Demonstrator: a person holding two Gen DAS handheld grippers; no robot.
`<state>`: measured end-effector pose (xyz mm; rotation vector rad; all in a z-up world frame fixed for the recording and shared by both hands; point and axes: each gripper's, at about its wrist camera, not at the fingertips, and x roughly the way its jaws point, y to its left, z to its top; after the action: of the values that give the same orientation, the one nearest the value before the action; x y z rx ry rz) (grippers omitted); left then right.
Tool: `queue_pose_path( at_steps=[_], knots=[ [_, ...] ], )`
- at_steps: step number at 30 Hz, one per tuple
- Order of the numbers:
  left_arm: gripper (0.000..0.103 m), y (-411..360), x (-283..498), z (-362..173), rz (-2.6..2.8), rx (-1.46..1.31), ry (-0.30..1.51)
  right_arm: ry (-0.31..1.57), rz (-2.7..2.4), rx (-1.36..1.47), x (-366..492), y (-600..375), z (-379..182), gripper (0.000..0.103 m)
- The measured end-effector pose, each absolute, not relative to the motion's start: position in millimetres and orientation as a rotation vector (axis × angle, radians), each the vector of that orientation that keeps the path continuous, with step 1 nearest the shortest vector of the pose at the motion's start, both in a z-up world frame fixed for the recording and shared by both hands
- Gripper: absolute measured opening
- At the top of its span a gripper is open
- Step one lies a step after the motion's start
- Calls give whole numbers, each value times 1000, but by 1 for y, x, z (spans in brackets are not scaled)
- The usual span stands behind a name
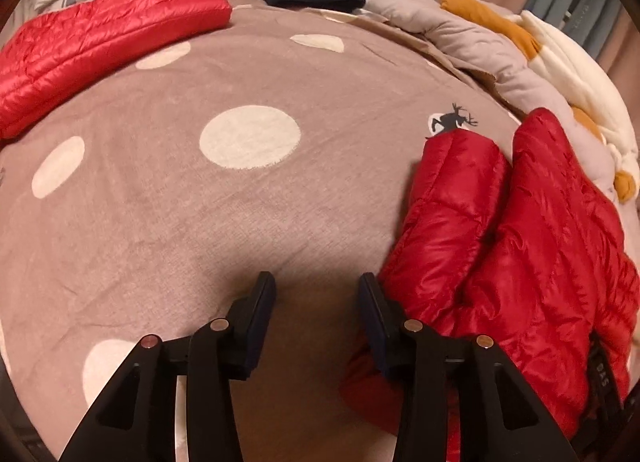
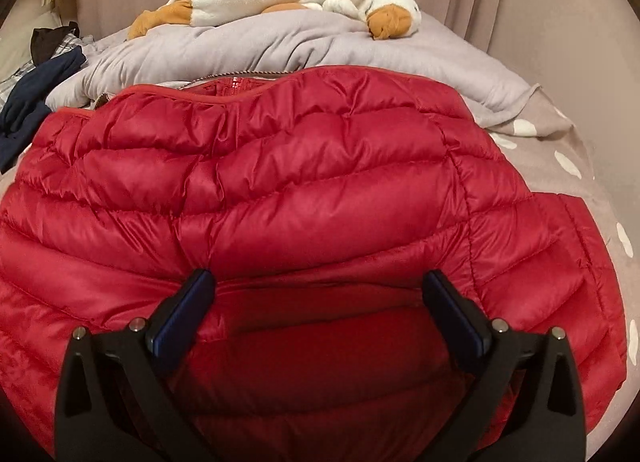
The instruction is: Fold large clothes
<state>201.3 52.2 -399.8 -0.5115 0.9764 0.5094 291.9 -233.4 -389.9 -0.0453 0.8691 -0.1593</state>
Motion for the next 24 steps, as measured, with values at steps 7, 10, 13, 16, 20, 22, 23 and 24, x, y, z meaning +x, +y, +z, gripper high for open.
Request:
queue_pose_path(
  at_steps=[7, 10, 13, 16, 20, 22, 23, 24],
  knots=[
    [46, 53, 194, -401, 536, -538, 959, 843, -170, -69, 289, -230, -389, 103],
    [46, 51, 197, -402, 546, -515, 965, 810, -185, -94, 285, -226, -388, 103],
    [46, 52, 197, -402, 542, -515, 965, 807, -185, -92, 286, -227, -386, 103],
    [47, 54, 198, -402, 534, -520, 969, 797, -184, -89, 284, -228, -386, 103],
    [60, 59, 195, -400, 535, -551, 982, 775, -177, -77, 280, -229, -384, 103],
    [69, 63, 192, -399, 546, -575, 982, 771, -168, -64, 277, -232, -381, 103],
    [71, 64, 190, -399, 544, -594, 979, 772, -161, -60, 276, -233, -379, 103],
    [72, 66, 188, -398, 533, -616, 973, 774, -157, -59, 275, -233, -379, 103]
  ],
)
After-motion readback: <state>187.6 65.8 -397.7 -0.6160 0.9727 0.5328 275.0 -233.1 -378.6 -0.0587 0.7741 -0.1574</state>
